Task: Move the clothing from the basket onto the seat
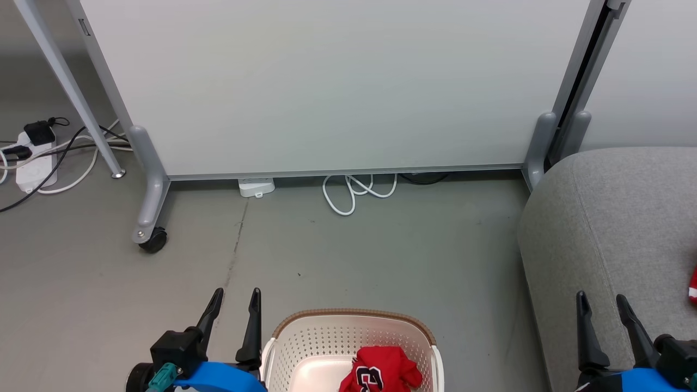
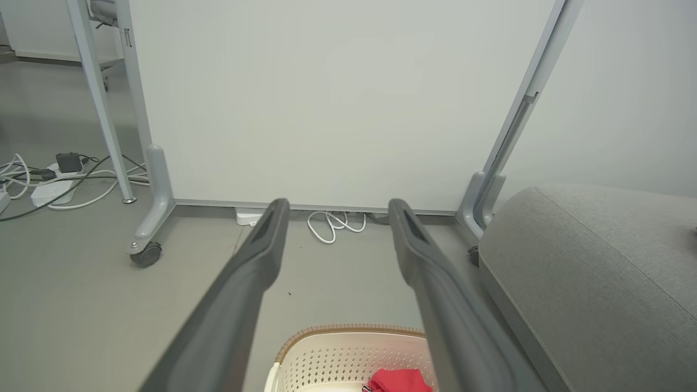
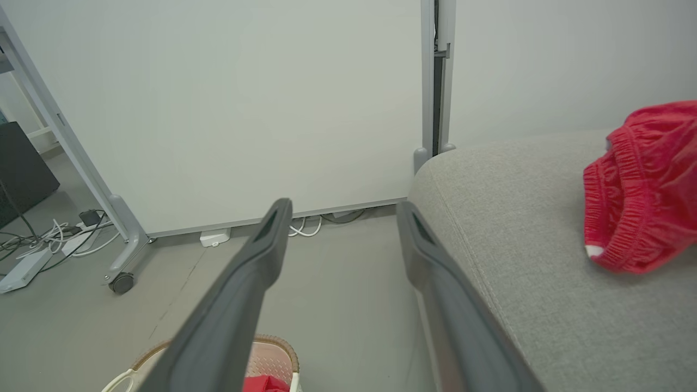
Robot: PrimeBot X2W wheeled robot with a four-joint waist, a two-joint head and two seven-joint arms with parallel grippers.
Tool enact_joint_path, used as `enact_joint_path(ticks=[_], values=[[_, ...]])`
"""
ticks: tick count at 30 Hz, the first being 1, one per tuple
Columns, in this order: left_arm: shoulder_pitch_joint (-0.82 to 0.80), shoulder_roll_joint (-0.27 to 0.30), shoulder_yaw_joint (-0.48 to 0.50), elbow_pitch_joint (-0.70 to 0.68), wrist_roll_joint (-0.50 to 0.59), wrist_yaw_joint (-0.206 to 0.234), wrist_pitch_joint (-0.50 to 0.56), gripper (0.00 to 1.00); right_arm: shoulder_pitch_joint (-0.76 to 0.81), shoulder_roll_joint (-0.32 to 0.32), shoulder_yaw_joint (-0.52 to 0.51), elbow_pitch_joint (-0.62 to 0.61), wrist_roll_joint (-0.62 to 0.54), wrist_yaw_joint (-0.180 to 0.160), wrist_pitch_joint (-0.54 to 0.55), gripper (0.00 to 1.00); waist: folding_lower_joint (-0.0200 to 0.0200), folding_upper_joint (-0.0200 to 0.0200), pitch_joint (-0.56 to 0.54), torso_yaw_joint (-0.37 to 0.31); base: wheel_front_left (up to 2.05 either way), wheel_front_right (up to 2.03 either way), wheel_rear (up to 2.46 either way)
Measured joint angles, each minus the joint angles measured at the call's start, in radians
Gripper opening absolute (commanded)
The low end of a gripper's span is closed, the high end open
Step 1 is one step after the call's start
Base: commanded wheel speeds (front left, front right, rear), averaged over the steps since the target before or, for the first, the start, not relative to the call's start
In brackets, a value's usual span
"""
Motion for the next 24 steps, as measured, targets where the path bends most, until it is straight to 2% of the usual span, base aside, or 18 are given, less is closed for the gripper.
enact_joint_path(ticks=[15,24], values=[[-0.001,-0.003,-0.034,0.026,-0.009,0.000,0.000,1.00,-0.004,0.000,0.013,-0.034,-0.012,0.000,0.011,1.00,0.0001,0.0000,0.029,-0.031,0.00,0.00,0.00],[-0.067,-0.004,-0.099,0.133,0.008,0.000,0.000,1.00,-0.064,0.000,0.062,-0.103,-0.033,0.000,0.028,1.00,0.0002,0.0000,0.125,-0.087,0.00,0.00,0.00]])
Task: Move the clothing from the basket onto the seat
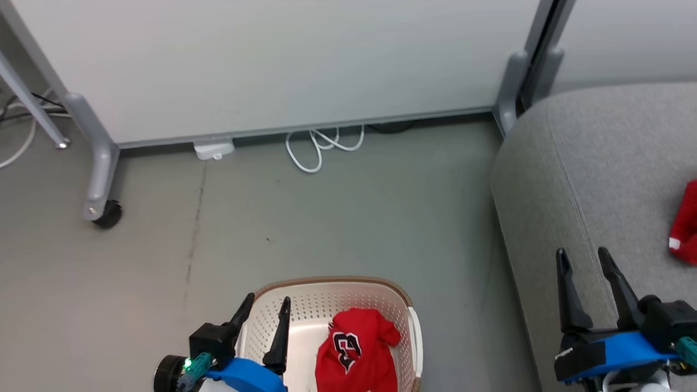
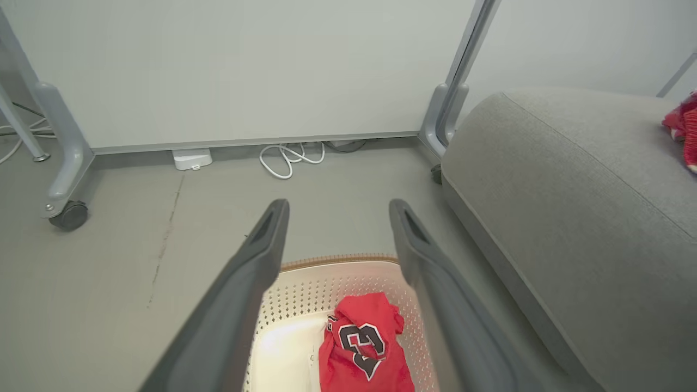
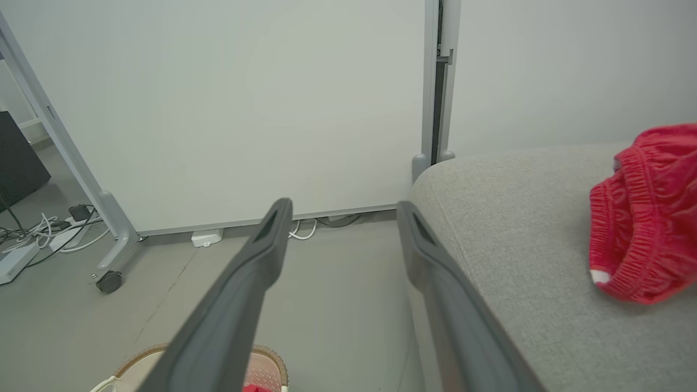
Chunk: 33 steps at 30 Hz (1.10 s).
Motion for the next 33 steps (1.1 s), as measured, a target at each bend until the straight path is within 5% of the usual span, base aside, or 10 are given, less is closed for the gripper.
enact_joint_path(ticks=[16,33], values=[[-0.229,0.002,-0.125,0.238,0.036,0.000,0.000,1.00,-0.142,-0.001,0.114,-0.058,-0.005,0.000,-0.003,1.00,0.0001,0.0000,0.285,-0.130,0.00,0.00,0.00],[-0.400,0.077,-0.256,0.450,0.063,0.000,0.000,1.00,-0.260,-0.001,0.233,-0.053,0.046,0.000,-0.054,1.00,0.0000,0.0000,0.542,-0.275,0.00,0.00,0.00]])
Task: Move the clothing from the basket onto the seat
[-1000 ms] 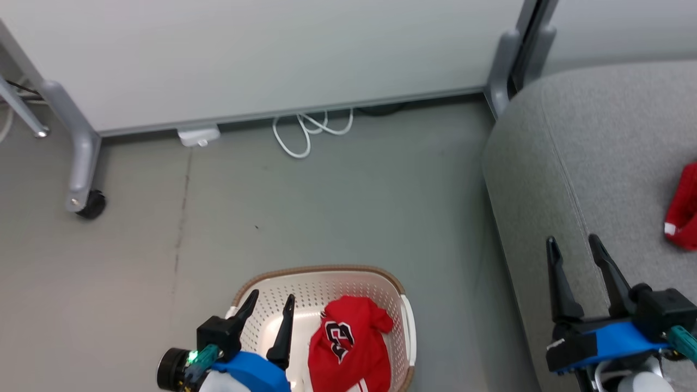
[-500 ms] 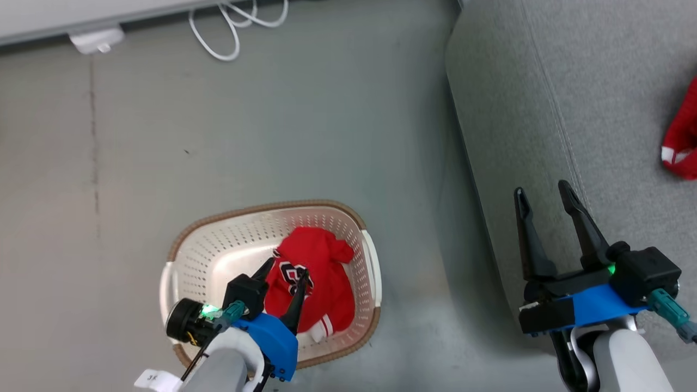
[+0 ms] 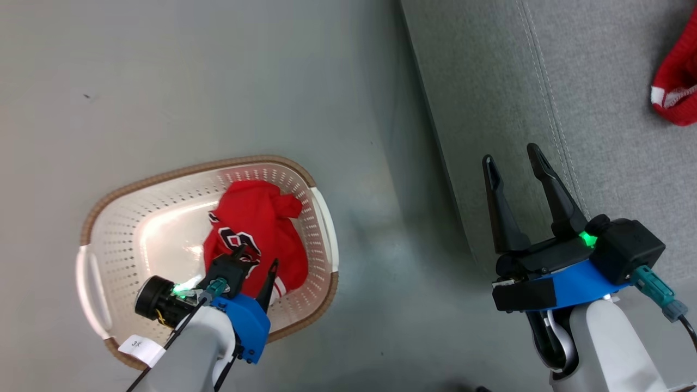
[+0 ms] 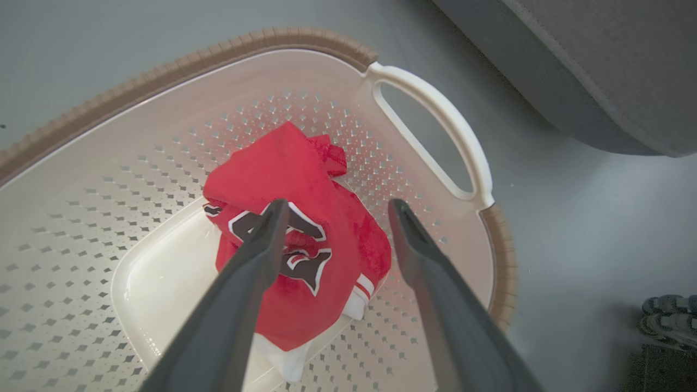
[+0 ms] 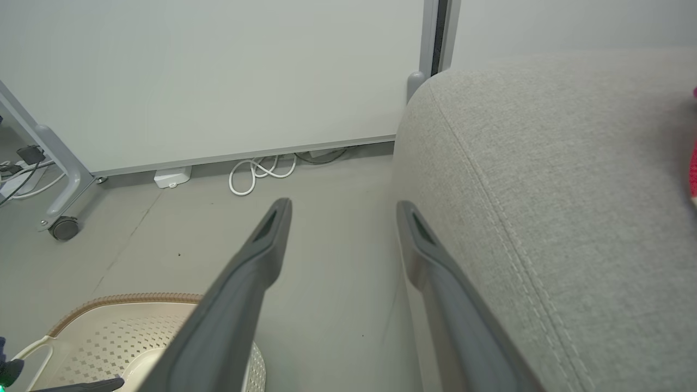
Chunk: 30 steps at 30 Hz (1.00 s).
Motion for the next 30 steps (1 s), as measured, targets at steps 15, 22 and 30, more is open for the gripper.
enact_joint_path(ticks=[15,22,30], values=[[-0.118,0.067,0.015,0.155,-0.037,0.022,0.010,1.00,-0.040,0.000,0.087,-0.061,0.103,0.000,-0.004,1.00,0.0000,0.0000,0.179,-0.123,0.00,0.00,0.00],[-0.154,0.095,0.028,0.196,-0.052,0.045,0.037,1.00,-0.059,0.000,0.105,-0.084,0.137,0.000,-0.005,1.00,0.0000,0.0000,0.231,-0.176,0.00,0.00,0.00],[-0.173,0.100,0.030,0.213,-0.068,0.086,0.068,1.00,-0.060,0.000,0.120,-0.091,0.151,0.000,-0.005,1.00,-0.0001,0.0000,0.267,-0.205,0.00,0.00,0.00]])
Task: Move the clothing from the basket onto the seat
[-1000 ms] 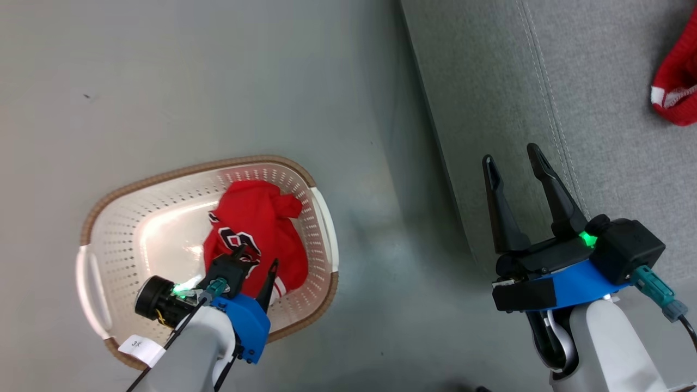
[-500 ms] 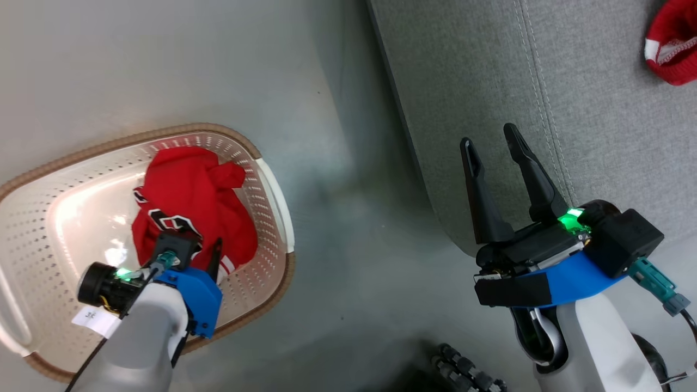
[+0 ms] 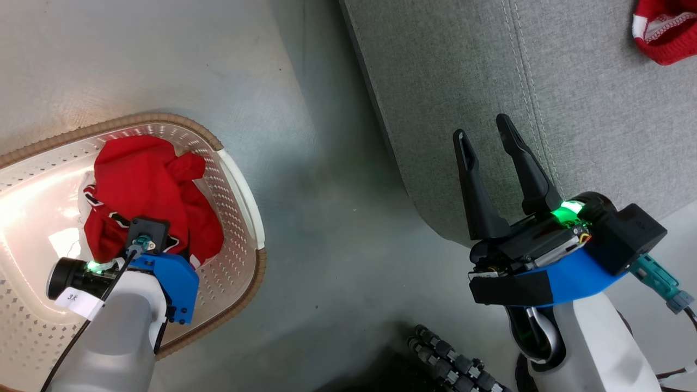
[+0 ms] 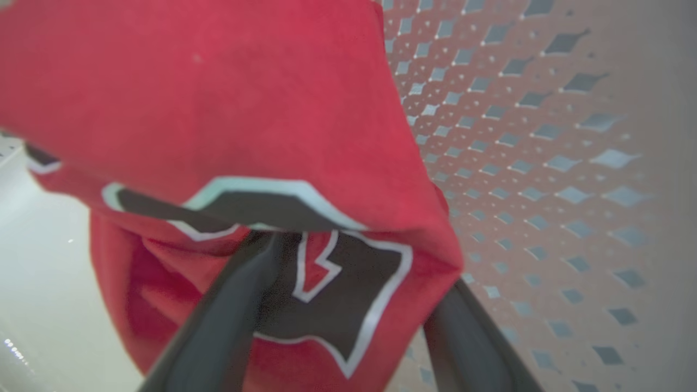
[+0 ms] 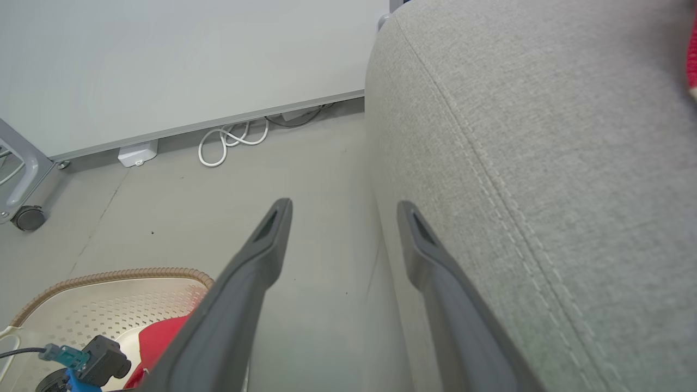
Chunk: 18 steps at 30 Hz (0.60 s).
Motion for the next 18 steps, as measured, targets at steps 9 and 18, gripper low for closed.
enact_joint_path(ticks=[9,18], values=[[-0.002,-0.004,0.001,0.010,-0.019,0.017,0.030,0.47,-0.001,0.000,0.005,0.000,0.004,0.000,0.000,1.00,0.0000,0.0000,-0.002,-0.006,0.00,0.00,0.00],[-0.009,-0.009,-0.006,0.012,-0.028,0.016,0.030,0.00,-0.004,0.000,0.004,0.000,-0.002,0.000,0.000,1.00,0.0000,0.0000,-0.009,-0.001,0.00,0.00,0.00]])
